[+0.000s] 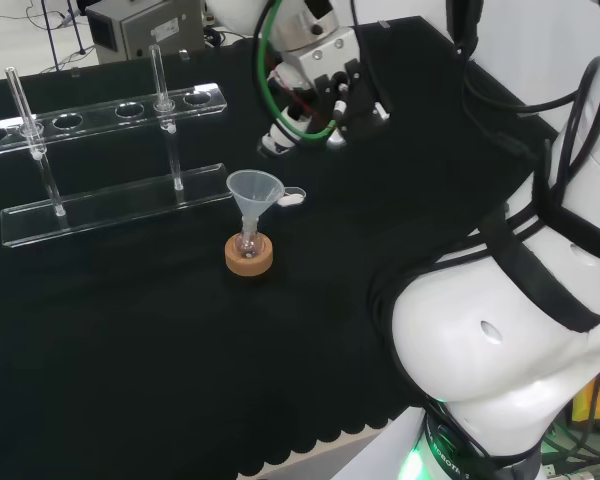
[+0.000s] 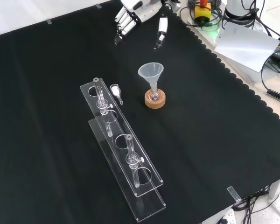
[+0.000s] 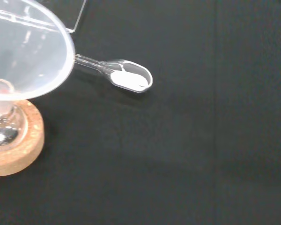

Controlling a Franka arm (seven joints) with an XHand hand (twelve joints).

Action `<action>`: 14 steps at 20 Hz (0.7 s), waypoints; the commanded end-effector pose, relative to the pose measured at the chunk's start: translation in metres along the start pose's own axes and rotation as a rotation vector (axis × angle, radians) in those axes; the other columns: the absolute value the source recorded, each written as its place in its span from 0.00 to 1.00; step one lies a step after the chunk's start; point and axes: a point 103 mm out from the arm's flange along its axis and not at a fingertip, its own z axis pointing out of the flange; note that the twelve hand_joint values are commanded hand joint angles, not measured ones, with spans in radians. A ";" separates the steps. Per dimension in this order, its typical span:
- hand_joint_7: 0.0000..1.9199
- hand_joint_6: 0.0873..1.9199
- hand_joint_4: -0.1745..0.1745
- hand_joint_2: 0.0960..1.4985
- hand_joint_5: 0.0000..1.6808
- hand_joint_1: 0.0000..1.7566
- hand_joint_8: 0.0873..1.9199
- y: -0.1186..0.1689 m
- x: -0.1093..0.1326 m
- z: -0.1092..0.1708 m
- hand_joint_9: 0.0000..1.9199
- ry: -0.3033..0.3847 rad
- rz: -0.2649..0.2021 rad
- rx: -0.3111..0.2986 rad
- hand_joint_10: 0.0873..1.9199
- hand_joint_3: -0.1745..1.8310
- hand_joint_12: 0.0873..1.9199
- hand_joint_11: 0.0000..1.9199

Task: Pick up the weighing funnel.

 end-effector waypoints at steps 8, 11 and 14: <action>0.21 0.00 0.37 0.43 0.20 0.31 0.32 0.022 -0.058 0.024 0.31 0.081 0.018 -0.019 0.28 0.30 0.68 0.25; 0.23 0.00 0.36 0.44 0.22 0.36 0.31 0.034 -0.062 0.031 0.33 0.082 0.012 -0.017 0.27 0.32 0.67 0.27; 0.25 0.00 0.37 0.43 0.24 0.39 0.31 0.048 -0.062 0.040 0.35 0.082 0.001 -0.015 0.25 0.33 0.66 0.28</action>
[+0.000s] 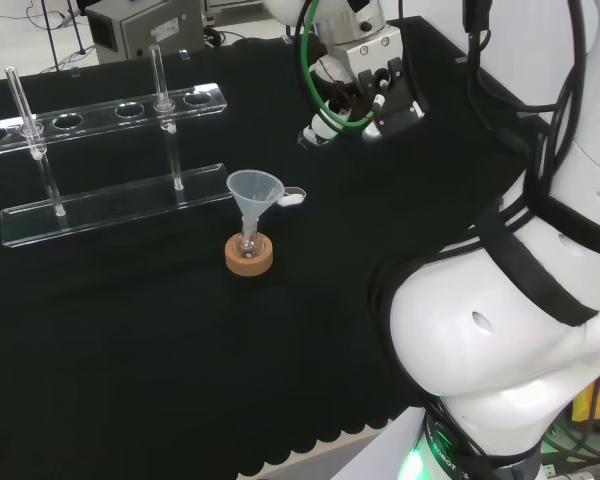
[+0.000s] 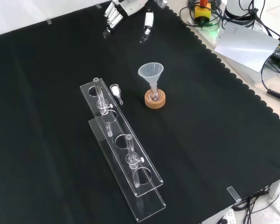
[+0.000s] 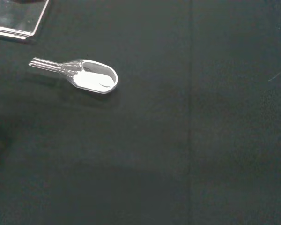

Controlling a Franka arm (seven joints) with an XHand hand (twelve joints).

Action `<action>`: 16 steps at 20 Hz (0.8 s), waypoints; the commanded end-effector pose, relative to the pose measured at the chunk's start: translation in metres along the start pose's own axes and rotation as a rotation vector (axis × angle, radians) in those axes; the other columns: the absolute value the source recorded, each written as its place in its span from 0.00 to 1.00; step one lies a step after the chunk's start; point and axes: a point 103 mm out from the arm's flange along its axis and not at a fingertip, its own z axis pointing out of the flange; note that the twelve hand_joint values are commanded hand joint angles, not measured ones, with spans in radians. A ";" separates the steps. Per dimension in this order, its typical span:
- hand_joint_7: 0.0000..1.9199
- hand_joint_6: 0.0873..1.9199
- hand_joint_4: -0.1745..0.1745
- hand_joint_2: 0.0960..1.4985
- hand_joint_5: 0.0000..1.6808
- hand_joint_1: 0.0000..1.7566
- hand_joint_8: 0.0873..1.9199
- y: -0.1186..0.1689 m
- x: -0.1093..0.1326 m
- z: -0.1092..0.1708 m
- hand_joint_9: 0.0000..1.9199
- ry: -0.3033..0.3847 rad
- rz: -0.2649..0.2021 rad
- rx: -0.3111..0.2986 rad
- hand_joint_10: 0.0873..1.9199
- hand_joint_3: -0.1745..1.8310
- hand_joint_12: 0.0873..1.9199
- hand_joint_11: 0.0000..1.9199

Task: Pick up the weighing funnel.

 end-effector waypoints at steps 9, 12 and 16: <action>0.31 0.00 0.36 0.41 0.28 0.42 0.31 0.069 -0.004 0.046 0.41 0.022 -0.039 0.030 0.24 0.36 0.65 0.31; 0.31 0.00 0.36 0.41 0.29 0.43 0.31 0.080 0.000 0.054 0.41 0.015 -0.047 0.044 0.24 0.36 0.64 0.31; 0.32 0.00 0.36 0.41 0.30 0.43 0.30 0.095 0.008 0.067 0.41 0.008 -0.059 0.052 0.23 0.37 0.64 0.32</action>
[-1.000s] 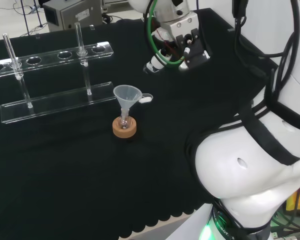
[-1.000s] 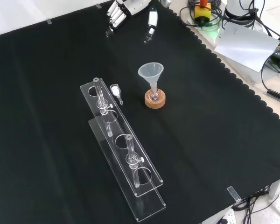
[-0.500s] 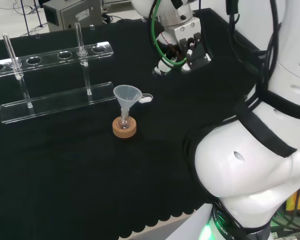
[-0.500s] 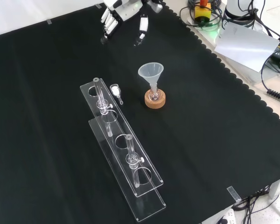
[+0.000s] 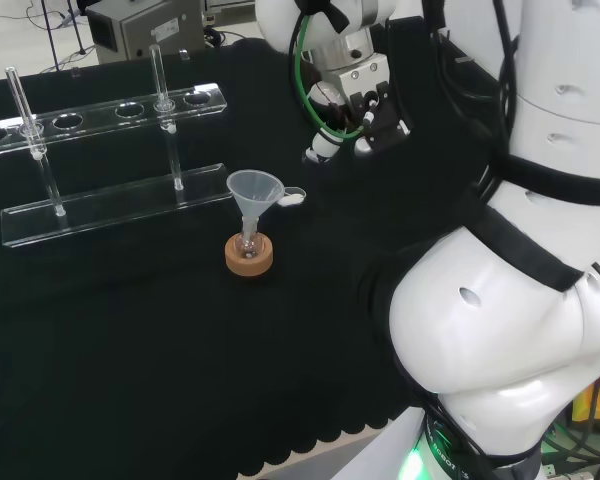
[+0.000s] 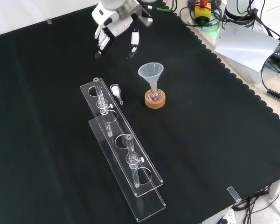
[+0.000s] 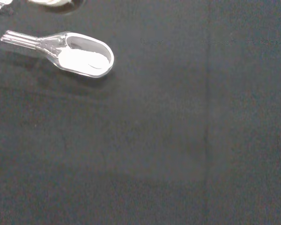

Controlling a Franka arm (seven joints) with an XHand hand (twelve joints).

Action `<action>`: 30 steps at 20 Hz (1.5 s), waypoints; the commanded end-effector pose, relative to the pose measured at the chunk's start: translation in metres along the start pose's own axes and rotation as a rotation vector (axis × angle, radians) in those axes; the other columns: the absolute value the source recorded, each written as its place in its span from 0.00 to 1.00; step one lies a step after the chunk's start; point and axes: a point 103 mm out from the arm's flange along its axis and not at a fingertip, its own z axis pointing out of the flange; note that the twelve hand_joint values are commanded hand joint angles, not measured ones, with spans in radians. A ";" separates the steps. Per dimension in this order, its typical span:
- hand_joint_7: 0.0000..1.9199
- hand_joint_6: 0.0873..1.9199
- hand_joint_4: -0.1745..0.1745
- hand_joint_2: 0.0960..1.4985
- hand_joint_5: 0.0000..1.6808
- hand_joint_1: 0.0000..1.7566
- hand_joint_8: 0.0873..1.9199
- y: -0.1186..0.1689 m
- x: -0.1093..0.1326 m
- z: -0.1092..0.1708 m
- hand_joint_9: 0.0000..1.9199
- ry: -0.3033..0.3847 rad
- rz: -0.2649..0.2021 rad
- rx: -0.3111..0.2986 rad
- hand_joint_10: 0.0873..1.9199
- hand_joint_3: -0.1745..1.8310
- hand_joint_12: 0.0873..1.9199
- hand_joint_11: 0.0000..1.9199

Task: Pick up the weighing funnel.

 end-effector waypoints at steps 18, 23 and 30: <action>0.33 0.00 0.36 0.40 0.34 0.45 0.31 0.060 0.043 0.053 0.43 -0.054 -0.024 0.041 0.22 0.38 0.64 0.32; 0.34 0.00 0.36 0.39 0.35 0.46 0.31 0.063 0.046 0.057 0.44 -0.057 -0.019 0.039 0.22 0.38 0.63 0.33; 0.35 0.00 0.35 0.38 0.35 0.46 0.30 0.065 0.047 0.067 0.44 -0.052 -0.017 0.054 0.21 0.40 0.63 0.33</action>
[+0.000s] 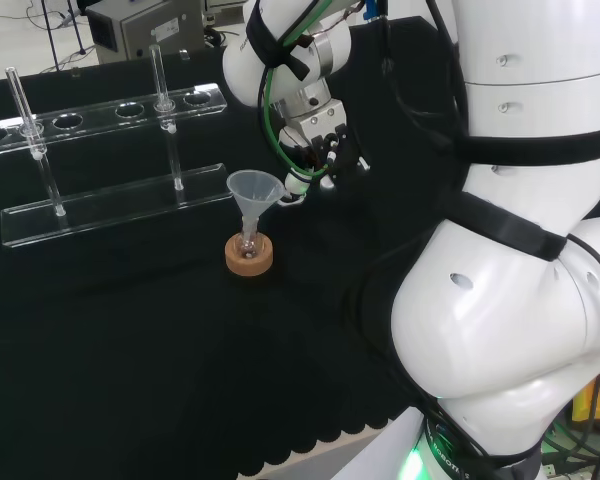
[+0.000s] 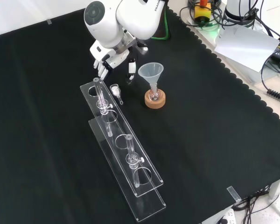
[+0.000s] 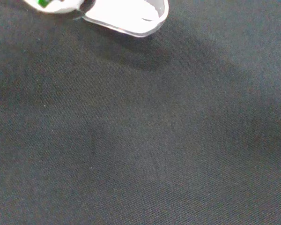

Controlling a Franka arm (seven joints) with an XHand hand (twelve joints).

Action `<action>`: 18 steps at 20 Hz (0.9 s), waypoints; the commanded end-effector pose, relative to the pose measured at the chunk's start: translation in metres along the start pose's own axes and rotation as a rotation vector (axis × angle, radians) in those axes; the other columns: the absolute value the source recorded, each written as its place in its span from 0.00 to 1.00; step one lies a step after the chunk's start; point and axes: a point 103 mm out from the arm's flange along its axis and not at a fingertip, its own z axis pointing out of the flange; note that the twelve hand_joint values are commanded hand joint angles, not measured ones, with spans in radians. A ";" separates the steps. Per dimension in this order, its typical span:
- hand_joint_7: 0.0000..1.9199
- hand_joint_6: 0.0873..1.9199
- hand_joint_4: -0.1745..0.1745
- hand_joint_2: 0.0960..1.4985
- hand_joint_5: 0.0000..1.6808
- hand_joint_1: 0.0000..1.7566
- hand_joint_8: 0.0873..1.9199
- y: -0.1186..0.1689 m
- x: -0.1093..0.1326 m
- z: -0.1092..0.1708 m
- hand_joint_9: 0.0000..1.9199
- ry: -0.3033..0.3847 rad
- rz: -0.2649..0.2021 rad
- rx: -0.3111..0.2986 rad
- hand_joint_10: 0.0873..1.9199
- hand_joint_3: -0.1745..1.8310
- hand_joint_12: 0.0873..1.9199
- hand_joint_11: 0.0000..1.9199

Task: Pick up the weighing funnel.

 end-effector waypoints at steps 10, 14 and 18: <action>0.35 0.00 0.35 0.37 0.36 0.47 0.31 0.002 0.005 0.013 0.45 0.003 0.000 0.017 0.21 0.41 0.63 0.33; 0.35 0.00 0.35 0.37 0.36 0.47 0.31 0.003 0.007 0.021 0.45 0.006 0.006 0.008 0.21 0.41 0.63 0.33; 0.36 0.00 0.35 0.37 0.38 0.47 0.31 0.005 0.009 0.024 0.46 0.006 0.006 -0.005 0.21 0.41 0.63 0.34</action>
